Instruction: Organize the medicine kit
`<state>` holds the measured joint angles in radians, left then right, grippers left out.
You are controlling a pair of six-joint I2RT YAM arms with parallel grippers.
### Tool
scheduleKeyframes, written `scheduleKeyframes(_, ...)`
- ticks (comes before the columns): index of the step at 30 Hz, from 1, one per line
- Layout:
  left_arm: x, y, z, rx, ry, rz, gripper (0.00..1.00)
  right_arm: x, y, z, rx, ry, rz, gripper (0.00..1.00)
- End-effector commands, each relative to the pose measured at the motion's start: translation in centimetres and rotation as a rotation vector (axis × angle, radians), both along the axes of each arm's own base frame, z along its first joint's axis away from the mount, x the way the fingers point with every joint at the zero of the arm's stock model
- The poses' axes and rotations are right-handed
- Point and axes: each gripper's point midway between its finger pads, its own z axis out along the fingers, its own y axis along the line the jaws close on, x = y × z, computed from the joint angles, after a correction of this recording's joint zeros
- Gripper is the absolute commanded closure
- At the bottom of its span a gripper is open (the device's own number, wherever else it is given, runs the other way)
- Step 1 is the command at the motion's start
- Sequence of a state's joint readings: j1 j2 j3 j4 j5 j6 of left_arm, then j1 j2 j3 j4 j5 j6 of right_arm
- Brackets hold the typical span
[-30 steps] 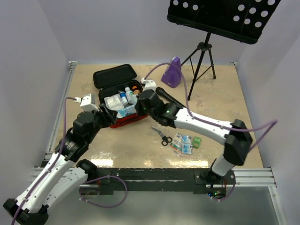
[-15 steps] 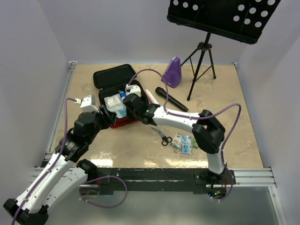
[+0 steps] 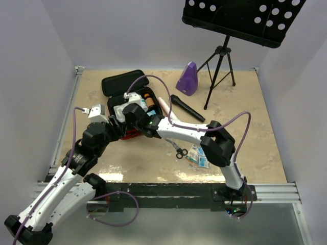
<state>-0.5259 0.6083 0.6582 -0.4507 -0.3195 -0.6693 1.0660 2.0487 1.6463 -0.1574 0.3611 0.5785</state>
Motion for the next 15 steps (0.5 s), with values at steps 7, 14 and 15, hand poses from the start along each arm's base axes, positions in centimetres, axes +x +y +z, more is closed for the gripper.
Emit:
scheduleKeyframes(7, -0.1, 0.7, 0.4, 0.003, -0.015, 0.03, 0.44, -1.2, 3.4, -1.1, 0.071, 0.074, 0.075, 1.0)
scheduleKeyframes(14, -0.1, 0.6, 0.2, -0.002, -0.012, 0.027, 0.44, -2.1, 4.7, -1.9, 0.108, 0.112, 0.132, 1.0)
scheduleKeyframes(15, -0.1, 0.6, 0.1, -0.001, -0.011, 0.026, 0.44, -2.3, 4.8, -2.1, 0.112, 0.121, 0.138, 1.0)
